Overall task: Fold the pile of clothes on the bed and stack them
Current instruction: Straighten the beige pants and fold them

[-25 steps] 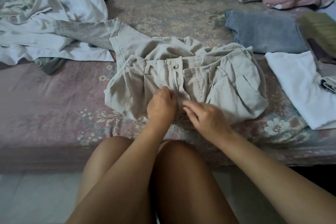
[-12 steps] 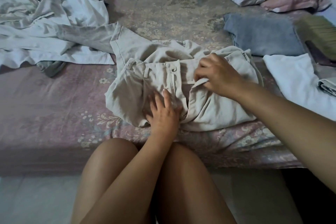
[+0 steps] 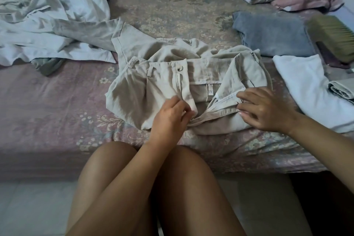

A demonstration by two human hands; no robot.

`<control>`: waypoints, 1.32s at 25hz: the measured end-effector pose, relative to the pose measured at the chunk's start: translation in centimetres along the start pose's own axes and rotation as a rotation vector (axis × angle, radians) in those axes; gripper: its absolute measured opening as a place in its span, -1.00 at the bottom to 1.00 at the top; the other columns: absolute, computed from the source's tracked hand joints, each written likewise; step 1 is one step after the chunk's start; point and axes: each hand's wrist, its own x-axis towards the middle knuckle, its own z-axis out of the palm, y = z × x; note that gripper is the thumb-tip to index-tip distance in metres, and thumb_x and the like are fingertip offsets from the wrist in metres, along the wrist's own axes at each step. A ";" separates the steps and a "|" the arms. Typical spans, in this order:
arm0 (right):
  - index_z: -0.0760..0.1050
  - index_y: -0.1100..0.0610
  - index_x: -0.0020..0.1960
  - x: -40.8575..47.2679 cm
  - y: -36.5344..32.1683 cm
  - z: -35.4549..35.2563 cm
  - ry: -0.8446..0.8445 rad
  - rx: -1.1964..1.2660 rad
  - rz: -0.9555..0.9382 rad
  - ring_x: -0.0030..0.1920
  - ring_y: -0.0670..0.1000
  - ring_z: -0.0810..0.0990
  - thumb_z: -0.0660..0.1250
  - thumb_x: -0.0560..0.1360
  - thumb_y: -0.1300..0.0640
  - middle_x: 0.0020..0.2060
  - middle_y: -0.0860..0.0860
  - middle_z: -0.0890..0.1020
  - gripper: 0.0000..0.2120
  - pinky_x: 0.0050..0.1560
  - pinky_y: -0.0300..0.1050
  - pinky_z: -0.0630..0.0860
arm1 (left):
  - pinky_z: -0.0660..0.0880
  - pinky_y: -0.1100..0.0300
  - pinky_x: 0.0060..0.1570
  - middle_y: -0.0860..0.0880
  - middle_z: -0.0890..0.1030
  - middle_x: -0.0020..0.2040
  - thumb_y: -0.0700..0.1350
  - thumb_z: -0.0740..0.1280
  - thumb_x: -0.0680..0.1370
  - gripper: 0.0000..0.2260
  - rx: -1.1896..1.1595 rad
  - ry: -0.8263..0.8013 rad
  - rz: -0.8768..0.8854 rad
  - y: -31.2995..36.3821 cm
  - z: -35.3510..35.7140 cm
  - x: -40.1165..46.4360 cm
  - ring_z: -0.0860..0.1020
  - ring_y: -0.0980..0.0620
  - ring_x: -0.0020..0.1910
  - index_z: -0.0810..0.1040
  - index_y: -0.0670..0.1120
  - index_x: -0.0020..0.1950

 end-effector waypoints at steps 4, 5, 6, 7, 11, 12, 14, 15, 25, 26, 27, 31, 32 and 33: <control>0.59 0.12 0.00 3.2 -1.6 0.8 0.002 -0.023 0.010 -0.08 0.10 0.59 0.43 0.41 0.11 -0.14 0.00 0.64 -0.82 -0.09 -0.04 0.34 | 0.55 -0.06 -0.20 -0.11 0.54 -0.14 -0.20 0.51 0.36 -0.83 -0.058 -0.180 -0.136 -0.9 1.2 -0.4 0.56 -0.12 -0.12 0.62 -0.20 -0.10; 0.61 0.10 -0.01 3.9 -1.6 1.2 -0.037 -0.029 0.017 -0.09 0.10 0.58 0.50 0.34 0.10 -0.17 -0.03 0.64 -0.76 -0.08 -0.04 0.33 | 0.56 -0.06 -0.19 -0.12 0.53 -0.13 -0.20 0.53 0.34 -0.80 -0.059 -0.173 -0.148 -1.0 1.4 -0.5 0.56 -0.14 -0.12 0.63 -0.21 -0.09; 0.63 0.09 -0.07 4.5 -1.6 1.3 -0.076 -0.021 0.034 -0.11 0.10 0.58 0.55 0.28 0.11 -0.22 -0.04 0.63 -0.75 -0.08 -0.03 0.36 | 0.56 -0.04 -0.18 -0.14 0.52 -0.13 -0.19 0.53 0.33 -0.78 -0.061 -0.158 -0.145 -1.0 1.6 -0.5 0.56 -0.16 -0.12 0.64 -0.21 -0.08; 0.64 0.09 -0.16 5.1 -1.5 1.3 -0.104 0.010 0.052 -0.14 0.11 0.59 0.59 0.23 0.14 -0.27 -0.05 0.63 -0.78 -0.09 -0.03 0.40 | 0.56 -0.02 -0.17 -0.15 0.52 -0.14 -0.17 0.53 0.32 -0.77 -0.057 -0.142 -0.125 -1.2 1.7 -0.6 0.55 -0.18 -0.15 0.65 -0.21 -0.08; 0.64 0.10 -0.19 8.5 -1.1 -0.3 -0.070 0.232 0.119 -0.15 0.11 0.61 0.49 0.34 0.18 -0.27 -0.05 0.66 -0.93 -0.04 0.09 0.40 | 0.54 -0.06 -0.15 -0.18 0.51 -0.15 -0.12 0.50 0.33 -0.80 -0.011 -0.148 -0.105 -1.5 2.2 -0.5 0.51 -0.26 -0.17 0.70 -0.16 -0.09; 0.64 0.10 -0.20 9.7 -1.1 -0.7 -0.038 0.200 0.091 -0.17 0.10 0.61 0.43 0.36 0.14 -0.29 -0.04 0.65 -0.96 -0.03 0.07 0.39 | 0.53 -0.08 -0.11 -0.19 0.51 -0.14 -0.13 0.50 0.35 -0.82 0.000 -0.160 -0.127 -1.5 2.2 -0.4 0.51 -0.27 -0.14 0.70 -0.15 -0.09; 0.60 0.10 -0.24 11.7 -1.2 -0.3 -0.017 0.037 -0.016 -0.21 0.09 0.60 0.39 0.36 0.13 -0.34 -0.04 0.62 -0.95 -0.04 -0.02 0.36 | 0.49 -0.07 0.02 -0.21 0.51 -0.07 -0.17 0.51 0.37 -0.81 -0.007 -0.217 -0.197 -1.3 2.1 0.0 0.49 -0.27 -0.03 0.70 -0.15 -0.03; 0.59 0.10 -0.26 12.6 -1.3 0.1 -0.024 -0.028 -0.051 -0.22 0.09 0.60 0.44 0.34 0.15 -0.35 -0.03 0.60 -0.96 -0.05 -0.03 0.33 | 0.47 -0.05 0.07 -0.20 0.51 -0.05 -0.18 0.51 0.37 -0.79 -0.024 -0.231 -0.226 -1.4 2.1 0.1 0.49 -0.25 0.00 0.69 -0.15 -0.01; 0.50 0.11 -0.20 14.5 -2.9 3.9 -0.047 -0.312 0.165 -0.10 0.11 0.42 0.48 0.21 0.18 -0.22 0.05 0.55 -0.78 -0.10 -0.03 0.22 | 0.51 -0.06 -0.27 -0.12 0.52 -0.26 -0.25 0.43 0.28 -0.89 -0.020 -0.136 -0.121 -0.9 2.0 -1.0 0.51 -0.19 -0.24 0.53 -0.20 -0.27; 0.47 0.11 -0.18 14.5 -3.2 3.8 -0.011 -0.319 0.213 -0.10 0.09 0.36 0.48 0.21 0.18 -0.21 0.05 0.54 -0.76 -0.10 -0.03 0.22 | 0.51 -0.04 -0.30 -0.12 0.52 -0.26 -0.25 0.42 0.28 -0.89 -0.016 -0.120 -0.122 -0.8 1.8 -1.0 0.52 -0.19 -0.24 0.52 -0.20 -0.27; 0.47 0.10 -0.18 14.3 -3.5 3.6 0.058 -0.328 0.248 -0.10 0.08 0.33 0.48 0.23 0.17 -0.20 0.04 0.54 -0.76 -0.09 -0.03 0.22 | 0.51 -0.01 -0.33 -0.12 0.52 -0.26 -0.23 0.40 0.29 -0.90 -0.013 -0.105 -0.128 -0.8 1.6 -0.9 0.52 -0.18 -0.24 0.53 -0.20 -0.26; 0.57 0.06 -0.16 11.5 -5.6 2.0 0.347 -0.220 0.174 0.02 0.04 0.40 0.39 0.41 0.24 -0.08 -0.03 0.63 -0.91 -0.01 -0.02 0.26 | 0.53 0.06 -0.40 -0.09 0.56 -0.27 -0.16 0.38 0.32 -0.91 0.004 -0.083 -0.108 -0.5 1.3 -1.0 0.57 -0.14 -0.26 0.60 -0.17 -0.24; 0.59 0.05 -0.12 10.6 -6.7 1.8 0.334 -0.192 0.138 0.05 0.03 0.42 0.33 0.45 0.25 -0.01 -0.05 0.64 -0.87 0.00 0.00 0.26 | 0.54 0.06 -0.39 -0.10 0.56 -0.28 -0.15 0.38 0.33 -0.89 -0.015 -0.075 -0.105 -0.6 1.3 -1.0 0.58 -0.13 -0.28 0.63 -0.17 -0.24; 0.61 0.04 -0.06 9.7 -7.6 1.9 0.291 -0.130 0.109 0.07 0.02 0.42 0.28 0.46 0.26 0.04 -0.06 0.64 -0.81 -0.01 0.00 0.27 | 0.56 0.05 -0.37 -0.12 0.57 -0.27 -0.12 0.38 0.35 -0.86 -0.037 -0.068 -0.106 -0.7 1.3 -1.1 0.59 -0.13 -0.28 0.65 -0.18 -0.23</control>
